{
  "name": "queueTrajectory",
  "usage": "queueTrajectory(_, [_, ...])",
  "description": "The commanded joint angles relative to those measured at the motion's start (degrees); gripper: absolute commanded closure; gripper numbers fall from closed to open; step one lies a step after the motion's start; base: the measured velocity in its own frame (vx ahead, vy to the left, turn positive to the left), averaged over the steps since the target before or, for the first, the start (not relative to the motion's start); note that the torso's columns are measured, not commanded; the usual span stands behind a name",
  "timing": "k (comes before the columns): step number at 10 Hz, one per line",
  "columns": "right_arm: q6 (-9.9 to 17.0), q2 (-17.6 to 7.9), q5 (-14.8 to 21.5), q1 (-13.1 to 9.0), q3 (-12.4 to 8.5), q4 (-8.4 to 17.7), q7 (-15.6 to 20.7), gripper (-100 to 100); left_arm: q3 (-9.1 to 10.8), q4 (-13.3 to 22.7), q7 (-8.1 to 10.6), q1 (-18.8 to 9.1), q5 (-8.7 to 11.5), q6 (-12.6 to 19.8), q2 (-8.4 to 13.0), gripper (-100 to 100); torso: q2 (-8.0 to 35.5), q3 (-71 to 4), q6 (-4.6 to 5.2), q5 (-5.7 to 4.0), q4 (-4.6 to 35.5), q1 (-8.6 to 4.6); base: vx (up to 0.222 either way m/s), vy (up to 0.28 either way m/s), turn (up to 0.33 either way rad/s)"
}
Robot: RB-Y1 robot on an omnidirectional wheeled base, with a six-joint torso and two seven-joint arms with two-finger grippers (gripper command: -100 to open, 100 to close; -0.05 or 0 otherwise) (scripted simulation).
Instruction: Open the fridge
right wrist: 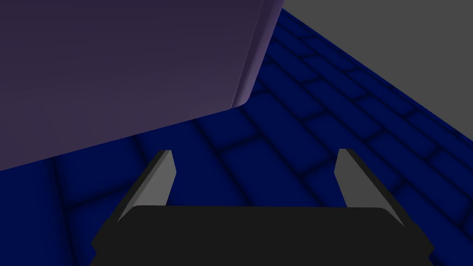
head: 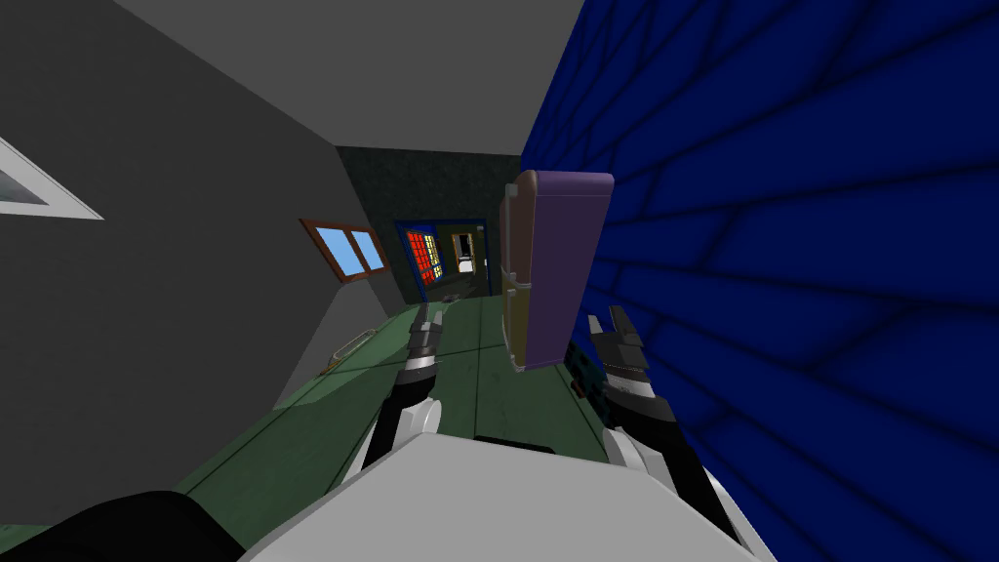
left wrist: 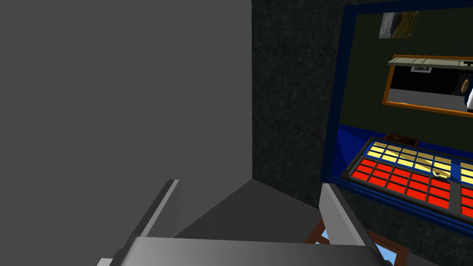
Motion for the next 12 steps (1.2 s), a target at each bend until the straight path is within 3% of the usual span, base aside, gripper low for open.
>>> queueTrajectory(1, [0.0,0.0,0.0,0.0,0.0,0.0,0.0,0,0.0,0.0,0.0,0.0,0.0,0.0,0.0,0,2.32,-4.67,0.0,0.0,2.35,0.0,0.0,0.0,0.0])
queueTrajectory(9, [-0.01,0.0,0.0,0.0,0.0,-0.02,0.0,0,0.0,-0.02,0.0,0.0,0.0,-0.01,0.0,0,35.39,-70.73,0.0,0.0,35.37,0.0,0.0,0.0,0.0])
queueTrajectory(10, [0.25,-2.12,0.48,-0.15,-0.32,0.37,0.63,-100,0.0,-0.02,0.0,0.0,0.0,-0.01,0.0,0,39.62,-79.19,0.0,0.0,39.6,0.0,0.014,0.015,0.022])
queueTrajectory(12, [0.81,-5.5,1.59,-0.48,-1.07,1.19,2.04,-100,0.0,0.01,0.0,0.01,0.0,0.0,0.0,0,42.04,-84.28,0.0,0.02,42.04,0.07,0.023,0.034,0.029])
